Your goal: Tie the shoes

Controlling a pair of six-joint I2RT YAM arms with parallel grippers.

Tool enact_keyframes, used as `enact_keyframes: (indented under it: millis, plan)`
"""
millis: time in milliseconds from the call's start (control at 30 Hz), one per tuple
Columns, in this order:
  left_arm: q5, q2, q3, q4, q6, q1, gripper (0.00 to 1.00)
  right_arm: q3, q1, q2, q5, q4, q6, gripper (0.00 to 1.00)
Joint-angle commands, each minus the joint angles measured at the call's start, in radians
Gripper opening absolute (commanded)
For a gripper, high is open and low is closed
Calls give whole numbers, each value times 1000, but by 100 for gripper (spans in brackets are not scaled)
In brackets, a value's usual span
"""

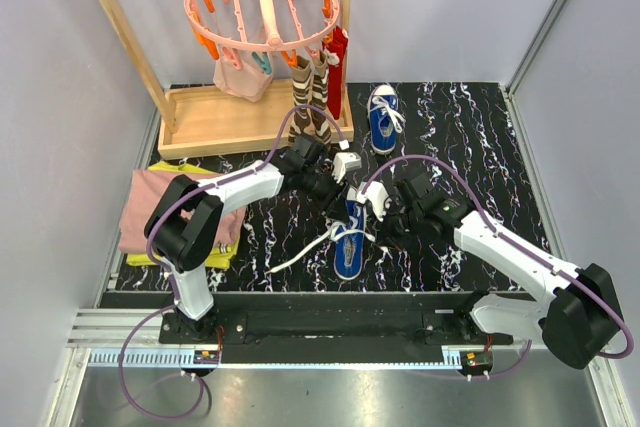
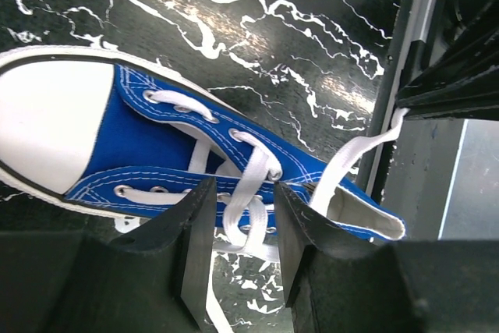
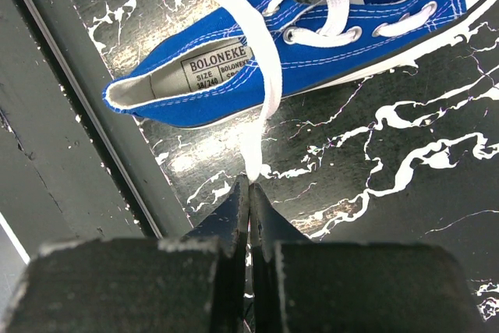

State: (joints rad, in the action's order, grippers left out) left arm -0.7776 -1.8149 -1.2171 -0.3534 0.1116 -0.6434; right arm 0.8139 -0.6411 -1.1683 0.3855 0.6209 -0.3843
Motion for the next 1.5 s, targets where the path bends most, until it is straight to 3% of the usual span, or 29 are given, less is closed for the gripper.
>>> enact_keyframes:
  millis: [0,67,333,667,1467]
  plan:
    - [-55,28,7,1,17,5,37,-1,4,2,13,-29,7,0]
    - [-55,26,5,1,14,10,33,1,3,2,16,-29,7,0]
    - [-55,28,-38,21,-9,14,0,18,3,-31,49,-69,39,0]
    - [-153,19,-68,47,-95,14,0,59,3,-116,56,-167,107,0]
    - [-198,49,-28,39,-109,31,0,64,40,-271,29,-406,378,0]
